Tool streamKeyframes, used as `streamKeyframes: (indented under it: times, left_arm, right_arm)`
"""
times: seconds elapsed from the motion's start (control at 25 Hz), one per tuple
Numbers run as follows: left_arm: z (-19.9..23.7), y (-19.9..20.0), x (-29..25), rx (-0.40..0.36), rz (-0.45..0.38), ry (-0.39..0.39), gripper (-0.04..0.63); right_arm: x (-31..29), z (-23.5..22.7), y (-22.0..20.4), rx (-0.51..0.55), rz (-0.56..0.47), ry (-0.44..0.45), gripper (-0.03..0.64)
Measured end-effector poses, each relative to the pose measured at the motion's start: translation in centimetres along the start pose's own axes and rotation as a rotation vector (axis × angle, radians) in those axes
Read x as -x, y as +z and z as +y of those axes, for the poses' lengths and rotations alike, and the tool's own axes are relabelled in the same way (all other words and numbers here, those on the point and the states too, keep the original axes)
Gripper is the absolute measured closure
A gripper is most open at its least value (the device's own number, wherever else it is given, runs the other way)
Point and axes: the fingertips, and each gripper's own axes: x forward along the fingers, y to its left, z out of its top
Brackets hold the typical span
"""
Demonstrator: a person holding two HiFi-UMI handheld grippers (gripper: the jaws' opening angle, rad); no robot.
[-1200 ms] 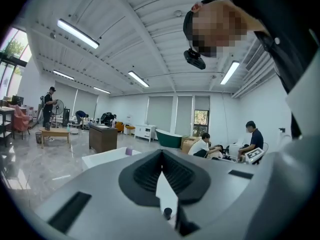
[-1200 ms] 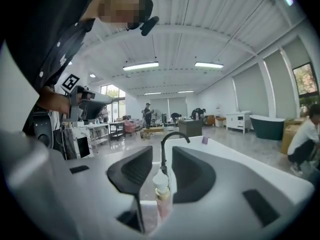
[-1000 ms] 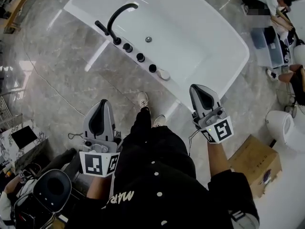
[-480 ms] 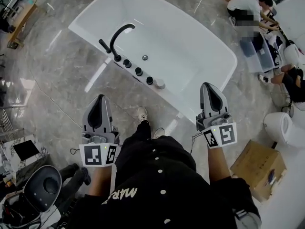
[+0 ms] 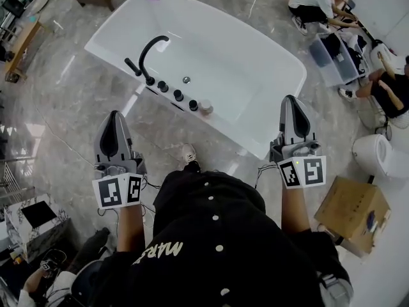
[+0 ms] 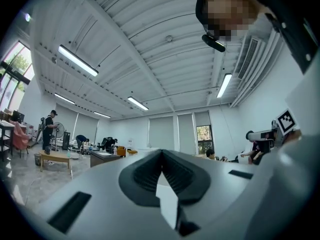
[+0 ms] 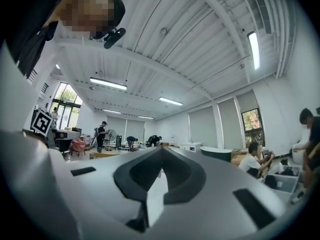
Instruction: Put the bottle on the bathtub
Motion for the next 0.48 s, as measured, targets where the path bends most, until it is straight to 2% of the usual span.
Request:
streamKeyframes:
  times: [0.48]
  left_arm:
    - [0.4, 1.4, 0.8, -0.039, -0.035, 0.031, 0.586]
  right_arm:
    - [2.7, -3.3, -1.5, 0.017, 0.022, -0.102, 0.615]
